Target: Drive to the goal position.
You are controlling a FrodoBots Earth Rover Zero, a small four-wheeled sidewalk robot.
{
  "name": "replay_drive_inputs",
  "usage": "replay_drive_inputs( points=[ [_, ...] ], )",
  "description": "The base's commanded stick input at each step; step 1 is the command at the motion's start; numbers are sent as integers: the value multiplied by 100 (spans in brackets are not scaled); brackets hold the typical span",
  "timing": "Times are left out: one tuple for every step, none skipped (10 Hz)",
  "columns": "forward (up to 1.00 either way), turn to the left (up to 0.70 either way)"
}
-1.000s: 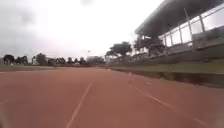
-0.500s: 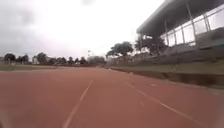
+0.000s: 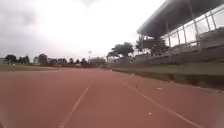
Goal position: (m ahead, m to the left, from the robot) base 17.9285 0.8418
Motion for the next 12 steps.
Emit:
replay_drive_inputs(
  points=[
    [70,0],
    [70,0],
    [70,0],
    [70,0],
    [70,0],
    [70,0],
    [70,0],
    [70,0],
    [70,0],
    [70,0],
    [70,0],
    [70,0]
  ],
)
